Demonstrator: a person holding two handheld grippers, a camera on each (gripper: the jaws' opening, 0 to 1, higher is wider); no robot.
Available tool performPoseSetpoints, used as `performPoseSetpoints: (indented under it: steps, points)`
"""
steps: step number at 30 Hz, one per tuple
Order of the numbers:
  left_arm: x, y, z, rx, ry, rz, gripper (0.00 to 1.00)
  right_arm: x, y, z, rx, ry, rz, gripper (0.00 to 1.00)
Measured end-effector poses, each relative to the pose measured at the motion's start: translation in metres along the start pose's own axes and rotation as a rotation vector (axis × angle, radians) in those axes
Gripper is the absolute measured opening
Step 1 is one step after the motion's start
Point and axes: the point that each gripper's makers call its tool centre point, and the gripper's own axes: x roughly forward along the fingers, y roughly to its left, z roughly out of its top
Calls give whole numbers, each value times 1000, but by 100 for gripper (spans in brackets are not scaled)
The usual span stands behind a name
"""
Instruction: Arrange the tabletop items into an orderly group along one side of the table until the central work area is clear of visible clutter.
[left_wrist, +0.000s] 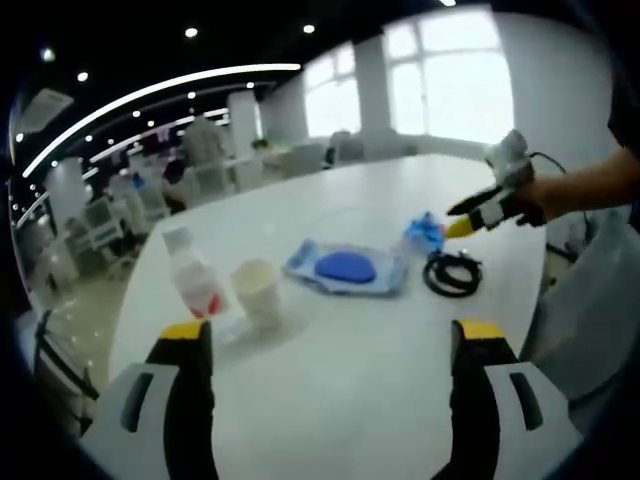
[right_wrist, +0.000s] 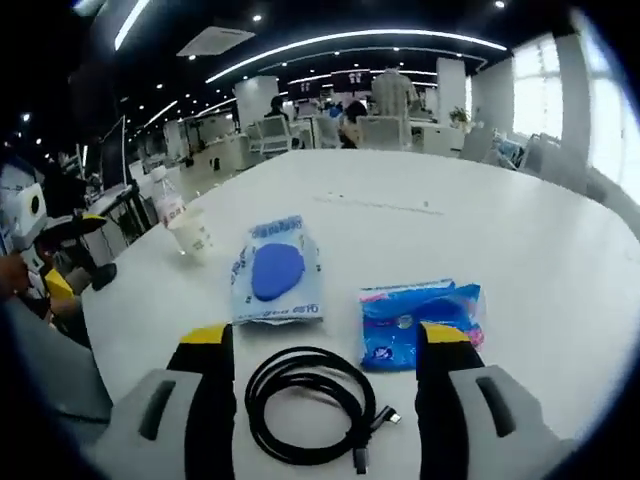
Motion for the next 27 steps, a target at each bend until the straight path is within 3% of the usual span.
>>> performPoseSetpoints:
  steps: [2, 5, 8, 16, 27]
  points:
    - [0, 1, 0, 0, 1, 2, 96, 2, 5, -4, 82, -1, 11, 73]
    - [0, 1, 0, -1, 0, 3, 96, 3, 10, -12, 60, 10, -2, 73]
    - [0, 1, 0, 3, 2, 3, 96, 3, 18, -18, 127, 1, -2, 73]
    - [0, -1, -1, 7, 6, -3, 95, 5, 33, -28, 198, 2, 23, 74]
    - [8, -17, 10, -6, -10, -53, 92, 8, 46, -36, 185, 33, 55, 73]
